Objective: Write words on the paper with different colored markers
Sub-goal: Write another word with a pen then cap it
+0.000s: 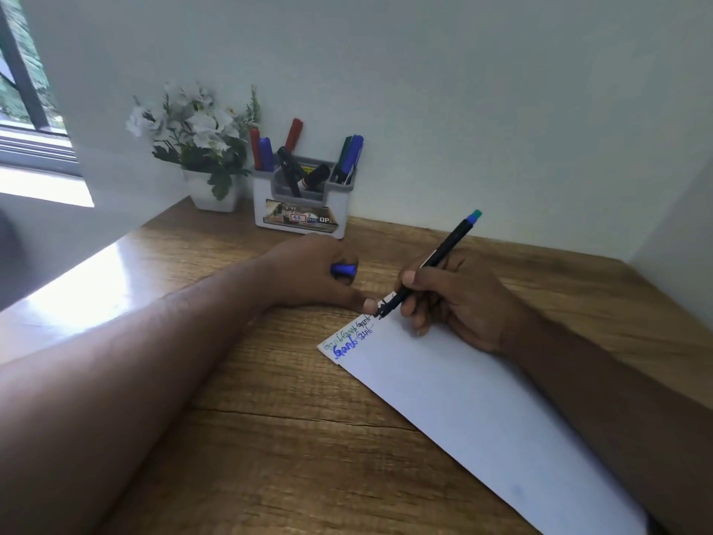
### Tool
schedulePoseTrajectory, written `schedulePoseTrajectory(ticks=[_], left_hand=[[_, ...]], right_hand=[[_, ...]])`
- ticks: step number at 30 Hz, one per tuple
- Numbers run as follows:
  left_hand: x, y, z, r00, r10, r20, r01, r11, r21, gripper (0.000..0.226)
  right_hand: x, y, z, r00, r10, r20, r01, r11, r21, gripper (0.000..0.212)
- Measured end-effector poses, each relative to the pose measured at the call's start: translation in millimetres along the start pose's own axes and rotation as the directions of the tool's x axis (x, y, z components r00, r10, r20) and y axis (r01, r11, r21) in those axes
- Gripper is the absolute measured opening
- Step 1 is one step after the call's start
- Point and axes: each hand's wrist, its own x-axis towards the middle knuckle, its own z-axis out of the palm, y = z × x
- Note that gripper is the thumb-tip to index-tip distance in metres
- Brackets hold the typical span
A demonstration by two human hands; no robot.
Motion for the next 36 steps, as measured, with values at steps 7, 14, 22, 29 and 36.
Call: schedulePoseTrajectory(ticks=[7, 14, 22, 29, 36], left_hand=[[-0.8, 1.7, -0.9, 1.0, 0.002, 0.008, -0.002, 1.0, -0.002, 0.046], [0.6, 1.0, -0.4, 1.0, 0.015, 0.01, -0.015, 1.0, 0.011, 0.045], [1.5, -1.2, 0.6, 0.999, 0.034, -0.007, -0.034, 0.999, 0.022, 0.044], [0.0, 1.6, -0.4, 1.0, 0.021, 0.015, -0.021, 0.999, 0.028, 0.046], [-0.2, 2.5, -1.2, 0.999, 0.016, 0.037, -0.017, 0.999, 0.028, 0.05]], right_hand=[[-0.2, 3.5, 3.0, 0.999, -0.052, -0.015, 0.049, 0.991, -0.128, 0.018], [-1.4, 3.6, 4.1, 0.998, -0.068, 0.008, 0.069, 0.984, -0.163, 0.018], [-1.3, 2.2, 3.8, 0.999, -0.041, 0.002, 0.04, 0.988, -0.15, 0.017], [-1.7, 1.2, 5.6, 0.999, -0.05, -0.003, 0.049, 0.983, -0.177, 0.016], [-0.6, 1.2, 4.5, 0.999, -0.04, -0.006, 0.039, 0.981, -0.191, 0.02]])
